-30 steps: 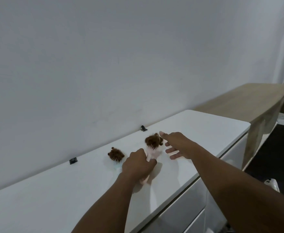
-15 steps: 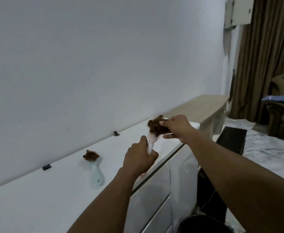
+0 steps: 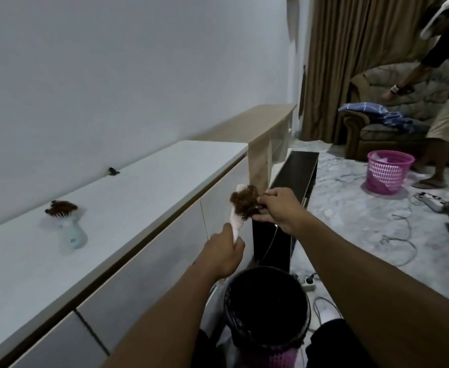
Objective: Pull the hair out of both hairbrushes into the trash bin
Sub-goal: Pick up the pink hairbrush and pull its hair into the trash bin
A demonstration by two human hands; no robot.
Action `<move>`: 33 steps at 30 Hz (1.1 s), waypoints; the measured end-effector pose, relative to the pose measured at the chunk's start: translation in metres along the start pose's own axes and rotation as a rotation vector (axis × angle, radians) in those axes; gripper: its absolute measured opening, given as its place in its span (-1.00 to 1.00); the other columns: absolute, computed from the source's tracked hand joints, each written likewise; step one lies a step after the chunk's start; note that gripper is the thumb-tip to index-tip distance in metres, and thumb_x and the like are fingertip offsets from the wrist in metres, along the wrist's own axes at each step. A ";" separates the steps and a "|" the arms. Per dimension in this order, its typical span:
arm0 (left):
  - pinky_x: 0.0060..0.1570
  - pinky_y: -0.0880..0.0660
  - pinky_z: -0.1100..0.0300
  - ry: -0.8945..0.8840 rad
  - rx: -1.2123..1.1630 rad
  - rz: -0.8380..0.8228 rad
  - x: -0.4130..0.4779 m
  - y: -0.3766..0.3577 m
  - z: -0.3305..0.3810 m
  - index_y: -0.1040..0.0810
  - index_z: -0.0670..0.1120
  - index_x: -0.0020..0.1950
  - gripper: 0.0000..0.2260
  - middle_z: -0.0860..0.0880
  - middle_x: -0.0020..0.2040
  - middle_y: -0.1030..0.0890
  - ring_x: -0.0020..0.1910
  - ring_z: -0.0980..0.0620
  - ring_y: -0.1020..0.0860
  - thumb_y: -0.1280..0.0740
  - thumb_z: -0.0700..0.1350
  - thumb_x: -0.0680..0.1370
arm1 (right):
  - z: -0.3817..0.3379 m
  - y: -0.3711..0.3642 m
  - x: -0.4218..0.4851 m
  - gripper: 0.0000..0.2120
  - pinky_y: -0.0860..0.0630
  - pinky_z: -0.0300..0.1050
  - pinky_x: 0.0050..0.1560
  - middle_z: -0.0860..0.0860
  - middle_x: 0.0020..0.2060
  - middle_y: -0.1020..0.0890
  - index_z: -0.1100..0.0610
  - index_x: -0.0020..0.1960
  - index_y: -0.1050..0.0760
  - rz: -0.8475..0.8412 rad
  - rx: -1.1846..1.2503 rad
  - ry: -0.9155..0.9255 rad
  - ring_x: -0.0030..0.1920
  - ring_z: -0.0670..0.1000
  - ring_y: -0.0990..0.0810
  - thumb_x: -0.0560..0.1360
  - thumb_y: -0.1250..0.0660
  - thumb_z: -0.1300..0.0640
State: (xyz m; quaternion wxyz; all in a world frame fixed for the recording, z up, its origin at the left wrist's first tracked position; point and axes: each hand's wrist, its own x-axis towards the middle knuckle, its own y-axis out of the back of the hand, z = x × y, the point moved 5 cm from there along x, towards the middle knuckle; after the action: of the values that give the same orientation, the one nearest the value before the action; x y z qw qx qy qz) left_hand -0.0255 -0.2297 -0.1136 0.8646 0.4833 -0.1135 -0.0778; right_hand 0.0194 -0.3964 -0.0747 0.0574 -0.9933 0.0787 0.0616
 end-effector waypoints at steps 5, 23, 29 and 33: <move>-0.16 -0.46 0.00 0.005 0.113 -0.091 0.006 -0.054 -0.022 -0.37 -0.13 0.22 -0.72 -0.24 0.03 -0.61 -0.07 -0.22 -0.58 -0.13 0.04 0.65 | 0.079 0.020 0.024 -0.73 -0.69 0.12 -0.14 0.20 0.07 -0.62 0.20 0.18 -0.46 0.074 0.086 -0.144 -0.01 0.17 -0.68 0.58 -0.36 0.06; -0.18 -0.40 0.02 0.120 0.049 -0.655 0.047 -0.285 -0.163 -0.35 -0.15 0.22 -0.71 -0.25 0.04 -0.60 -0.05 -0.27 -0.58 -0.15 0.05 0.66 | 0.362 0.076 0.118 -0.79 -0.70 0.04 -0.29 0.17 -0.16 -0.72 0.21 -0.11 -0.62 0.357 -0.295 -0.395 -0.14 0.17 -0.74 0.52 -0.45 0.05; -0.13 -0.43 0.03 0.164 0.094 -0.740 0.075 -0.333 -0.196 -0.34 -0.09 0.32 -0.66 -0.24 0.10 -0.59 -0.02 -0.27 -0.59 -0.17 0.07 0.63 | 0.414 0.077 0.148 -0.74 -0.70 -0.01 -0.28 0.17 0.07 -0.65 0.17 0.09 -0.52 0.271 -0.181 -0.519 0.05 0.14 -0.69 0.55 -0.39 0.00; -0.13 -0.39 0.01 0.174 0.156 -0.679 0.081 -0.350 -0.197 -0.38 -0.05 0.27 -0.70 -0.18 0.08 -0.59 0.00 -0.27 -0.58 -0.20 0.07 0.61 | 0.425 0.068 0.165 -0.47 -0.63 -0.08 -0.07 -0.02 -0.02 -0.66 0.08 0.08 -0.50 0.152 -0.411 -0.473 -0.03 -0.04 -0.66 0.31 -0.53 -0.25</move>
State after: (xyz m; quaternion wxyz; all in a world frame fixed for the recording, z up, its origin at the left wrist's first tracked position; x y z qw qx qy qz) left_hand 0.0971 -0.2707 -0.5021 0.7564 0.5627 0.1218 -0.3104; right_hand 0.1216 -0.4354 -0.5226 -0.1325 -0.9335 0.1231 0.3097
